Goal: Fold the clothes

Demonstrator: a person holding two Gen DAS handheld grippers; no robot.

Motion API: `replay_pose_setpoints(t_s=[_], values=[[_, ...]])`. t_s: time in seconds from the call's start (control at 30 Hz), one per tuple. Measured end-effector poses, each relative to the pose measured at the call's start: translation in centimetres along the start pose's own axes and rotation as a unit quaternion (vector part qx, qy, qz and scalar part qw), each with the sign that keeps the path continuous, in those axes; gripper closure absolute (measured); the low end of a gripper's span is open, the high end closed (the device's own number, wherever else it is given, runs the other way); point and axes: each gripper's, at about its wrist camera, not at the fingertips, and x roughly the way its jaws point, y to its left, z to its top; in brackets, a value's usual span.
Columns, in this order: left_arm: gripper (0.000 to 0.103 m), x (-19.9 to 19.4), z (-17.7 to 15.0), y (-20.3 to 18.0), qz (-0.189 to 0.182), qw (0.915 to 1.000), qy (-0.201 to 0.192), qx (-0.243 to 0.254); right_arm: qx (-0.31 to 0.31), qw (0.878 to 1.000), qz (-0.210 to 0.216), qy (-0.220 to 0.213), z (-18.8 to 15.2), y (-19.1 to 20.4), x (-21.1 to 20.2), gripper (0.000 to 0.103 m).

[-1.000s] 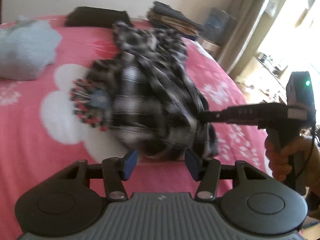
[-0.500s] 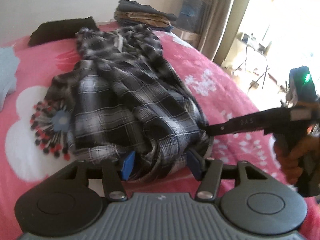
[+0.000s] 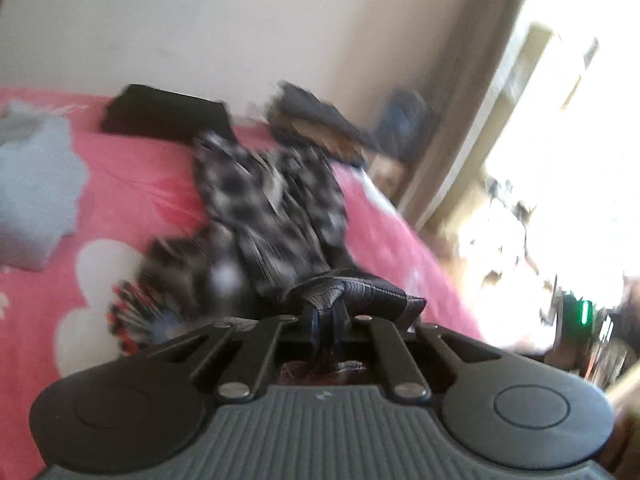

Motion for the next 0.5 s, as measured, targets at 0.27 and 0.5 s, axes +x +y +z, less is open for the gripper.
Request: replay_pose_setpoints(t_s=[0.27,0.5], values=[[0.096,-0.8,4.5,9.6,0.126,0.9825,-0.081,-0.110,0.004,0.998,-0.049,-0.041,2.9,-2.9,-1.0,0.101],[0.065,2.9,4.4,15.5,0.159,0.9689,-0.031,-0.187,0.027,0.997,-0.076,-0.020,4.2,-5.7,2.3,0.097]])
